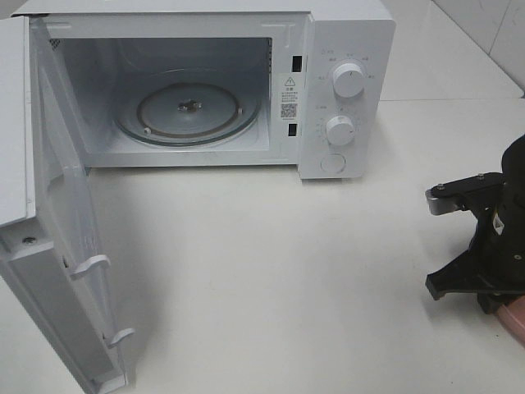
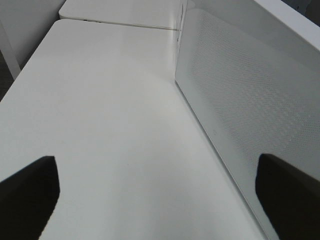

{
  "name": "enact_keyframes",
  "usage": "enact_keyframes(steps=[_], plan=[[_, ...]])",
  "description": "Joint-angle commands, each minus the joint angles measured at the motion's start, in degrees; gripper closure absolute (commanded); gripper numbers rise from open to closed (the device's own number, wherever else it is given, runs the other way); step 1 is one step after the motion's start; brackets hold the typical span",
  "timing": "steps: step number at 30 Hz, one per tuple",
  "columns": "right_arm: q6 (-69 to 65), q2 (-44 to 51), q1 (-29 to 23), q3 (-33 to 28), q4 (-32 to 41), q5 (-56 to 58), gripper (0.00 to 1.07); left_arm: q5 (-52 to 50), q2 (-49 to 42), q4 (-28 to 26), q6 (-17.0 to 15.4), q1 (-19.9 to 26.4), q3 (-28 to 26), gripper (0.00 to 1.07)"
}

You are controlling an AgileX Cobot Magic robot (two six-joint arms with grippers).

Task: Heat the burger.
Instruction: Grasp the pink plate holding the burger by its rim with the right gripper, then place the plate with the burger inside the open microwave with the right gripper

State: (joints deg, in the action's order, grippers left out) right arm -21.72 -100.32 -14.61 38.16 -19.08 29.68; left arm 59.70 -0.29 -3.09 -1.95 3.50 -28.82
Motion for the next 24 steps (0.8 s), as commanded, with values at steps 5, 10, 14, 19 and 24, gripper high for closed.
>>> enact_keyframes(steps=[5,10,14,19,24], plan=[[-9.28,-0.29,-3.55,-0.46,-7.73,2.98,1.07,-0.46,-1.32,0.11,-0.17,-0.29,0.23,0.07],[-13.58,-0.23,-5.73,-0.46,-11.12,4.41,1.07,-0.46,-1.32,0.11,-0.17,-0.29,0.23,0.07],[-15.64,-0.23,-7.05,-0.46,-13.29,5.73,1.07,-0.46,-1.32,0.11,-0.17,-0.29,0.23,0.07],[-20.57,-0.23,-9.63,-0.46,-17.88,9.17,1.07,-0.46,-1.32,0.11,-0.17,-0.29,0.23,0.07],[-22.23,-0.17,-10.83,-0.46,-20.23,12.09,1.07,-0.46,-1.32,0.11,-0.17,-0.29,0.23,0.07]])
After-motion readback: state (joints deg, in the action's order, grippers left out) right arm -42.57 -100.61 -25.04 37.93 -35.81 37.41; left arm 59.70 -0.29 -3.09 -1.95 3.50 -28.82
